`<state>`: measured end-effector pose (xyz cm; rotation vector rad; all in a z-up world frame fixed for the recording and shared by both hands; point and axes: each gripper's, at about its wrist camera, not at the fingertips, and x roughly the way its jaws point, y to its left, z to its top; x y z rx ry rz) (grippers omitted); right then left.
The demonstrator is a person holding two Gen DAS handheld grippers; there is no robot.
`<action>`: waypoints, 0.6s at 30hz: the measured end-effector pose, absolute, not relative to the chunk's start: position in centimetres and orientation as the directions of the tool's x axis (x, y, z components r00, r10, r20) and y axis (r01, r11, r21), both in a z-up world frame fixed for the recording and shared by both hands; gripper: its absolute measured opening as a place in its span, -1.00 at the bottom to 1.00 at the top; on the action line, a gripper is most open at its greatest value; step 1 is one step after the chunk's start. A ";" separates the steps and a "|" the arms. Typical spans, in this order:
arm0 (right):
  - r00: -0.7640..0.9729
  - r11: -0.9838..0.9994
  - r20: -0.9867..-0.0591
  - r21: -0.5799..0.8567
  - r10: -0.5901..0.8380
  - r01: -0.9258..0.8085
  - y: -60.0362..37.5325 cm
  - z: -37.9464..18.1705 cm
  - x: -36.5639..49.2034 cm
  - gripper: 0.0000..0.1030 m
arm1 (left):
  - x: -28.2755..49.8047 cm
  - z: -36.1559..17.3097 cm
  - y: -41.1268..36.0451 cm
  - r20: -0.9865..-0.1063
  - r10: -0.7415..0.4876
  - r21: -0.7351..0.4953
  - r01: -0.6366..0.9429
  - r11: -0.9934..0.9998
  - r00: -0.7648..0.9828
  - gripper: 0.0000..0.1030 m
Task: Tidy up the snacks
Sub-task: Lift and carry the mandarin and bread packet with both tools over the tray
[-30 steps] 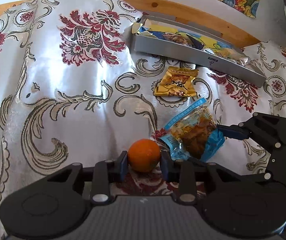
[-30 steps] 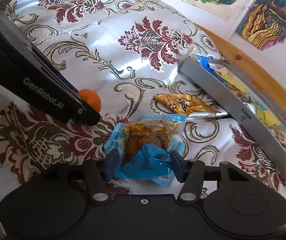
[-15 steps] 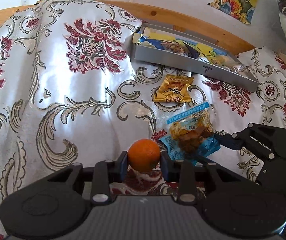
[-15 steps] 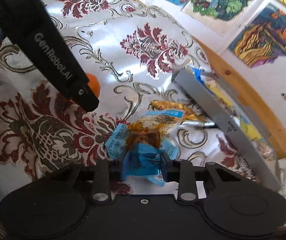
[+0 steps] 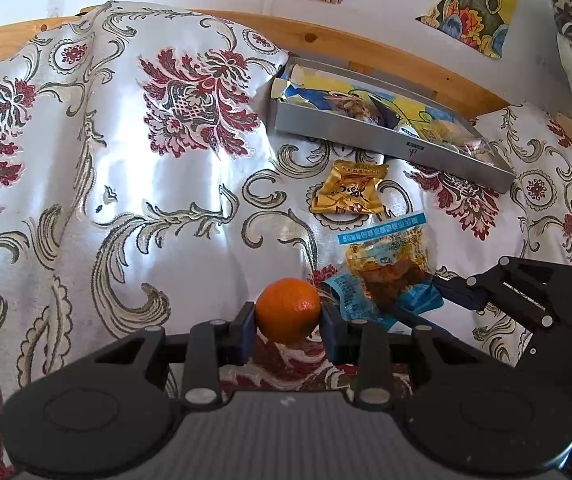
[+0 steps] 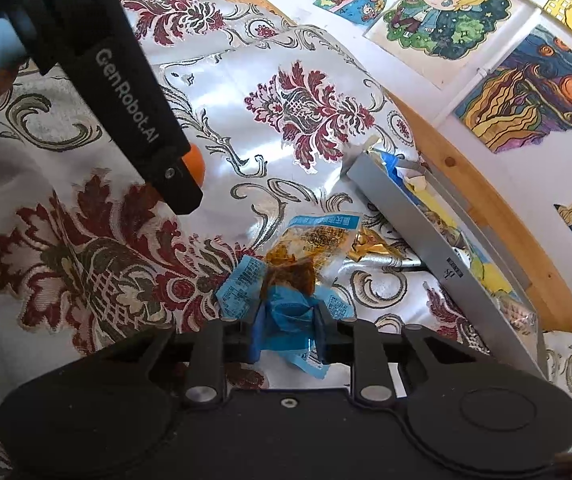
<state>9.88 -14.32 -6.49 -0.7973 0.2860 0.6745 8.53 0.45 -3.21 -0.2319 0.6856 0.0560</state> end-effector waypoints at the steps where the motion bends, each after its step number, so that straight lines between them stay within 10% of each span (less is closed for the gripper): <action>1: 0.764 0.507 -0.468 -0.571 0.445 -0.646 -14.3 -6.4 9.8 -0.52 | 8.5 -3.1 0.5 -0.631 -0.024 -0.195 -0.129 0.972 0.776 -0.29; 18: 0.876 0.673 -0.250 -0.564 0.412 -0.478 -16.5 -2.3 12.2 -0.51 | 13.6 0.5 -0.4 -0.565 0.006 -0.209 -0.150 0.966 0.825 -0.28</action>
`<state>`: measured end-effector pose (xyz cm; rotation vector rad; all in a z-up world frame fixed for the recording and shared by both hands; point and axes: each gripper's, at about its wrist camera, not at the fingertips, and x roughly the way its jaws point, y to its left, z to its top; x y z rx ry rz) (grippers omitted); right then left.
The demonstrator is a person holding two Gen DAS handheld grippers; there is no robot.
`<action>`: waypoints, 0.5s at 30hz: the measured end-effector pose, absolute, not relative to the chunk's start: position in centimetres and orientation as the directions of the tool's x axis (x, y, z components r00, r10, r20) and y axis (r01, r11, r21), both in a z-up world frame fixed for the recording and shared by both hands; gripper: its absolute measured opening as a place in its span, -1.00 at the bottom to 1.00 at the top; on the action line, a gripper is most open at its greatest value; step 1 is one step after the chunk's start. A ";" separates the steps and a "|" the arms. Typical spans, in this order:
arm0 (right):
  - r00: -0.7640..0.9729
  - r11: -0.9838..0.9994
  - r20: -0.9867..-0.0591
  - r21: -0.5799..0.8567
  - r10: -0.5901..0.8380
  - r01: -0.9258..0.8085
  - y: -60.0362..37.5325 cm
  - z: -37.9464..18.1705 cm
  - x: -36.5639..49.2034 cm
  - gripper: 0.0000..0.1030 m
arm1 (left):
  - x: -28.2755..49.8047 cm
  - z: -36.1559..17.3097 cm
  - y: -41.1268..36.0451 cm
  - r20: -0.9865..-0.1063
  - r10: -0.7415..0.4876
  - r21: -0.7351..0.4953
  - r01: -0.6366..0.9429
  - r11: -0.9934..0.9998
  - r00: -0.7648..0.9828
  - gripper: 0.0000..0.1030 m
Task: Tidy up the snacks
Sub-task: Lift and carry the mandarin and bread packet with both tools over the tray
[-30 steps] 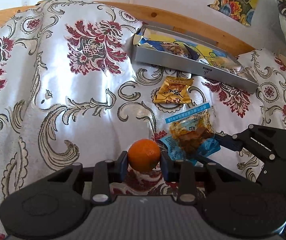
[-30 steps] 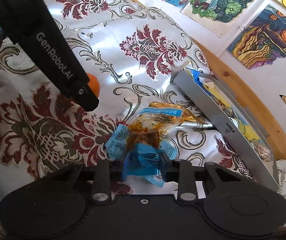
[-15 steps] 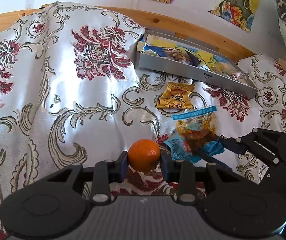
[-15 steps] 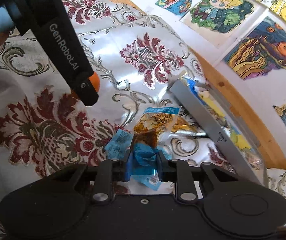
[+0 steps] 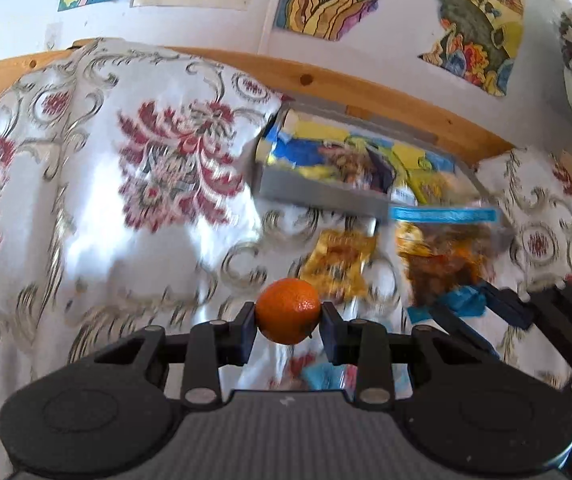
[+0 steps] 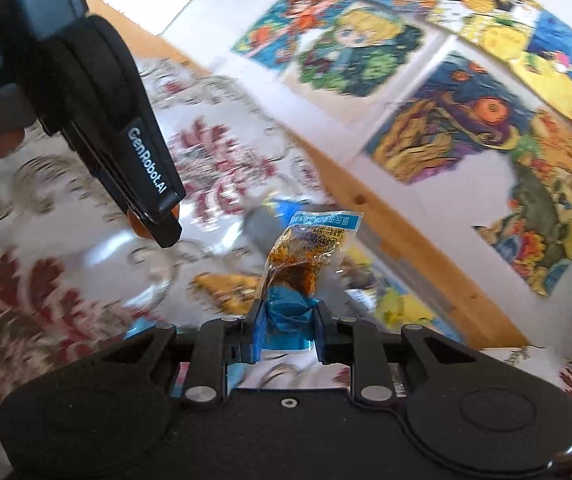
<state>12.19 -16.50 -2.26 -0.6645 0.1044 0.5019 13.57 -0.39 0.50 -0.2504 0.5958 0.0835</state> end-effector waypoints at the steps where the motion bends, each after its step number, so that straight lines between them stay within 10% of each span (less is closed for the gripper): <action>1: 0.884 0.691 -0.236 -0.555 0.403 -0.463 -16.8 -1.9 12.8 -0.51 | 14.4 1.0 -0.4 -0.557 0.007 -0.211 -0.150 0.966 0.830 -0.28; 15: 0.938 0.835 -0.128 -0.429 0.321 -0.344 -20.2 0.4 23.6 -0.50 | 26.7 7.5 -1.2 -0.509 0.073 -0.199 -0.200 0.960 0.858 -0.28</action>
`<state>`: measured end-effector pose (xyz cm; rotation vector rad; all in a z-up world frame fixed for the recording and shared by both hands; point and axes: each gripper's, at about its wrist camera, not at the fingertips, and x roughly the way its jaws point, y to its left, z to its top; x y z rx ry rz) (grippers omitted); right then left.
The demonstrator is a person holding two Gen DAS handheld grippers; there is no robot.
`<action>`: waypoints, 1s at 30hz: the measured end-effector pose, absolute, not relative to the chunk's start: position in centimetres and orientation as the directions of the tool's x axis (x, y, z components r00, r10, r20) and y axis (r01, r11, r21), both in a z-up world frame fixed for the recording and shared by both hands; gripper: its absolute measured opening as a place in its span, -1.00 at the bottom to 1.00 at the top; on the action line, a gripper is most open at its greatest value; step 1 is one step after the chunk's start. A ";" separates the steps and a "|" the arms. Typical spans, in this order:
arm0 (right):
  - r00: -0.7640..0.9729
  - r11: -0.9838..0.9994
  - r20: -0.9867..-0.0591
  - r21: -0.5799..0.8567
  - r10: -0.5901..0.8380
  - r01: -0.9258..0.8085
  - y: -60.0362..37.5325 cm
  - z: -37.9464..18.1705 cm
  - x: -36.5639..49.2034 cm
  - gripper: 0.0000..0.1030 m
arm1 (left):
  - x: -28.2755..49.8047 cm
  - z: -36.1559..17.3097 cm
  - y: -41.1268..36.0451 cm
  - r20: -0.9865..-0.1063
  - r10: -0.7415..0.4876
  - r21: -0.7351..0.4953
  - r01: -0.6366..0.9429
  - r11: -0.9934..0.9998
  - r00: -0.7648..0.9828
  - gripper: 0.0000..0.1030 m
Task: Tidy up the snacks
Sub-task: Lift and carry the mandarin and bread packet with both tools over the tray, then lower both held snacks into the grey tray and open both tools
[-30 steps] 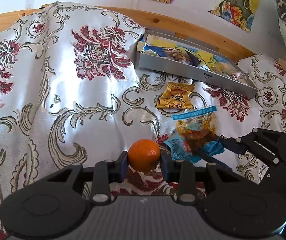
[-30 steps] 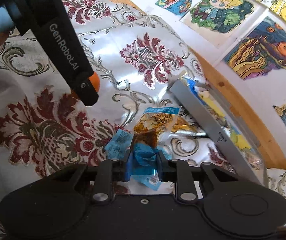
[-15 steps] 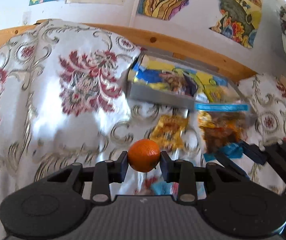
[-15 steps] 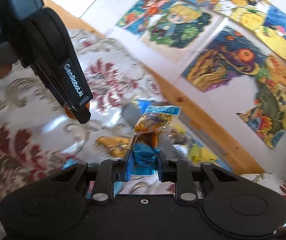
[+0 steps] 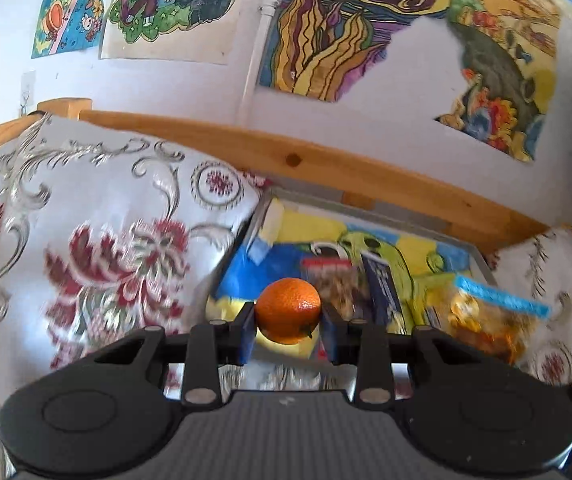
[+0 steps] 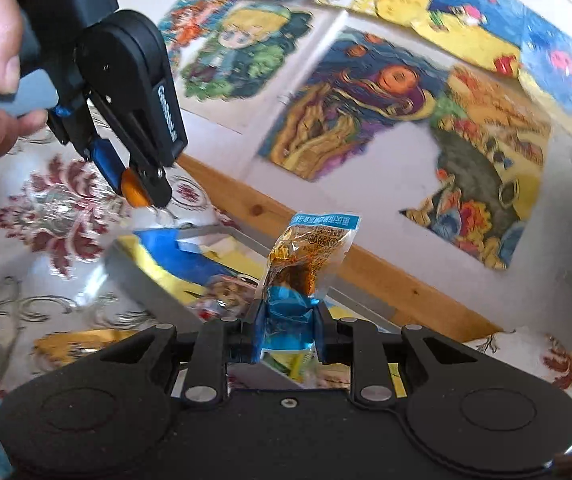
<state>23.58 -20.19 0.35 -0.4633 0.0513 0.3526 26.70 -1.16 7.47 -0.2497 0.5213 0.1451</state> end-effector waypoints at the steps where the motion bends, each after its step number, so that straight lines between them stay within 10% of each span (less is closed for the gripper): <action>1: 0.940 0.838 -0.132 -0.426 0.315 -0.341 -20.3 0.2 24.3 -0.50 | 27.5 7.5 -1.2 -0.509 0.080 -0.197 -0.207 0.958 0.857 -0.28; 26: 0.924 0.862 -0.256 -0.354 0.282 -0.362 -20.5 -1.1 29.2 -0.43 | 34.2 1.9 -3.8 -0.635 0.065 -0.226 -0.265 0.937 0.769 -0.27; 30: 0.926 0.864 -0.253 -0.355 0.279 -0.358 -20.6 -1.0 29.2 -0.33 | 34.0 2.1 -3.8 -0.630 0.069 -0.226 -0.268 0.937 0.774 0.05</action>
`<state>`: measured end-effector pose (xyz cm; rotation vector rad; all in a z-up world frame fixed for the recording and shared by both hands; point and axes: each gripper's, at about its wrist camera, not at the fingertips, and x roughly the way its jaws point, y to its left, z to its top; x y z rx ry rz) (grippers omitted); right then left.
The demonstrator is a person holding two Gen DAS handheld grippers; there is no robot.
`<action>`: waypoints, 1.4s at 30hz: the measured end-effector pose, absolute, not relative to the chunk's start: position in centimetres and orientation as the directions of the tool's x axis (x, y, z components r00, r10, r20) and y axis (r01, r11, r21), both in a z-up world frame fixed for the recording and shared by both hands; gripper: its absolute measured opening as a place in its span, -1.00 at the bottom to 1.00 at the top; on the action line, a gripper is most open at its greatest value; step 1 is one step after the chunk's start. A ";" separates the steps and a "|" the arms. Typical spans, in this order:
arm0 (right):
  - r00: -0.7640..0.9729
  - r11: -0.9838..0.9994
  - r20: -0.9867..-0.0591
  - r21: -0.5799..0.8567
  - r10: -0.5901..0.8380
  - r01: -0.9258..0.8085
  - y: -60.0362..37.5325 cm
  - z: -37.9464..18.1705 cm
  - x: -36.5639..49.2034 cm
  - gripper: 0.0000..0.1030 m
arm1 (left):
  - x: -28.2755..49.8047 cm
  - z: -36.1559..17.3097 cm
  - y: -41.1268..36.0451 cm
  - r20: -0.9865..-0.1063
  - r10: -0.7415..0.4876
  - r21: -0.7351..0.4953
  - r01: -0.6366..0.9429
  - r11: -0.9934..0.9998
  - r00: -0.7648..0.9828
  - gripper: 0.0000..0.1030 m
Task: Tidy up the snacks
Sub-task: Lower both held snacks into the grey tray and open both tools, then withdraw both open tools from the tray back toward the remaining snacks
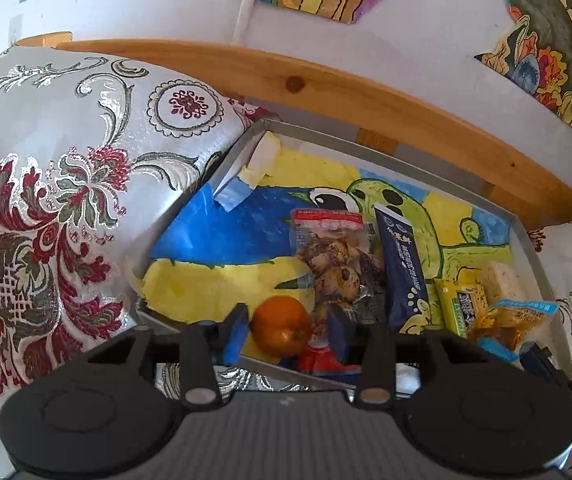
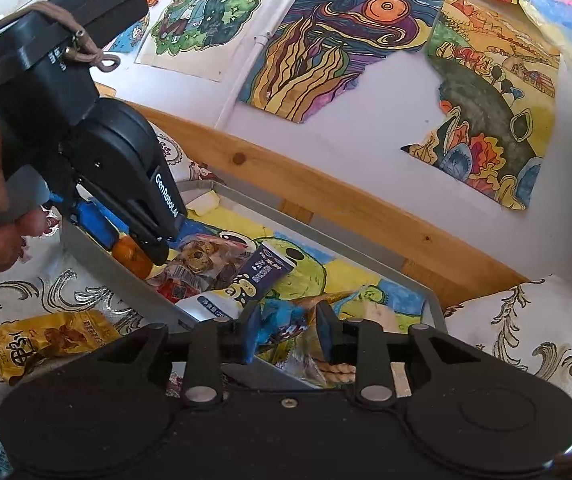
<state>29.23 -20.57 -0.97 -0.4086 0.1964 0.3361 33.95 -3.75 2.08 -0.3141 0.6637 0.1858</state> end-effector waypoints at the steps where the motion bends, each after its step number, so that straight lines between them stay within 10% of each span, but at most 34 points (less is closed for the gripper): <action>1: 0.927 0.864 -0.251 -0.357 0.278 -0.356 -20.6 -1.0 29.2 -0.31 | 33.9 2.2 -3.8 -0.626 0.069 -0.228 -0.267 0.937 0.777 0.11; 12: 0.938 0.875 -0.198 -0.347 0.285 -0.339 -21.0 0.5 27.8 0.48 | 31.2 4.0 -3.9 -0.564 0.090 -0.237 -0.264 0.935 0.821 0.93; 20: 0.954 0.902 -0.131 -0.312 0.270 -0.299 -21.4 2.2 25.0 0.97 | 26.9 5.4 -2.8 -0.481 0.160 -0.255 -0.312 0.915 0.862 0.99; 42: 0.955 0.949 -0.116 -0.131 0.272 -0.286 -23.3 4.2 15.0 0.99 | 14.4 4.2 -0.6 -0.435 0.273 -0.173 -0.377 0.910 0.858 0.99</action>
